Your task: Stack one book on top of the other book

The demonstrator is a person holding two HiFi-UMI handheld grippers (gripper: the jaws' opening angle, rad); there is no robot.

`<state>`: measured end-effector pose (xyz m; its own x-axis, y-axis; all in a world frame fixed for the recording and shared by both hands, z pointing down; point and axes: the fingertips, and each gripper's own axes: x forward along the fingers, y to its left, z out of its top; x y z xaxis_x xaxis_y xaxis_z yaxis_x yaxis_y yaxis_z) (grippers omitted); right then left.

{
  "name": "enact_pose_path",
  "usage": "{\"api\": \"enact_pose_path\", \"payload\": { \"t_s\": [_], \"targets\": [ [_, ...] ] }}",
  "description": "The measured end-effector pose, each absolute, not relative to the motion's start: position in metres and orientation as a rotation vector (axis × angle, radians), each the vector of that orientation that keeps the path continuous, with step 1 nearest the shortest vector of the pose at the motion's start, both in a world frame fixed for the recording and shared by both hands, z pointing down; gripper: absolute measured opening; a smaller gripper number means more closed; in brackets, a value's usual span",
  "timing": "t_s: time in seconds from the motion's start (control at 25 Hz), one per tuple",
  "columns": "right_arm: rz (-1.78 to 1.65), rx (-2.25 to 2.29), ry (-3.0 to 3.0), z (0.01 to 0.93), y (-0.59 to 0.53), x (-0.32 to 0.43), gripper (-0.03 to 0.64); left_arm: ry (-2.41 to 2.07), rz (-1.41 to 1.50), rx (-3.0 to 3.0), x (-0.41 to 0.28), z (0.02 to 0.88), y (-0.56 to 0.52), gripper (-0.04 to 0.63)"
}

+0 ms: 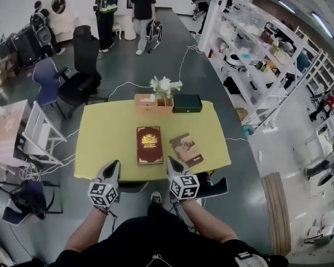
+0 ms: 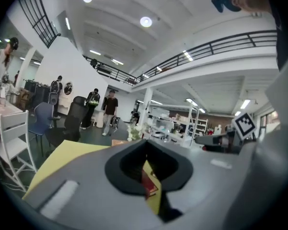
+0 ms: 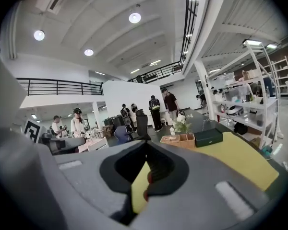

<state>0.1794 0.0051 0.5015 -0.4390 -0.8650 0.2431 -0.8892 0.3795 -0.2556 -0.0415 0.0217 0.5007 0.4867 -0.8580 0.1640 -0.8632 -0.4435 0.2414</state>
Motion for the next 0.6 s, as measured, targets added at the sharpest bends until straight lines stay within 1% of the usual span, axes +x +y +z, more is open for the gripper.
{"api": "enact_pose_path", "payload": {
  "t_s": [0.28,0.44,0.6],
  "targets": [
    [0.587,1.552,-2.567,0.514,-0.127,0.221,0.002,-1.519,0.082,2.378,-0.003,0.510,-0.090,0.006],
    [0.615,1.544,-2.570,0.523,-0.178,0.233,0.002,-1.565,0.122,2.334,0.002,0.520,-0.123,0.006],
    [0.684,1.570,-2.568,0.539,-0.203,0.245,0.002,-1.592,0.149,2.274,0.002,0.536,-0.141,0.005]
  ]
}}
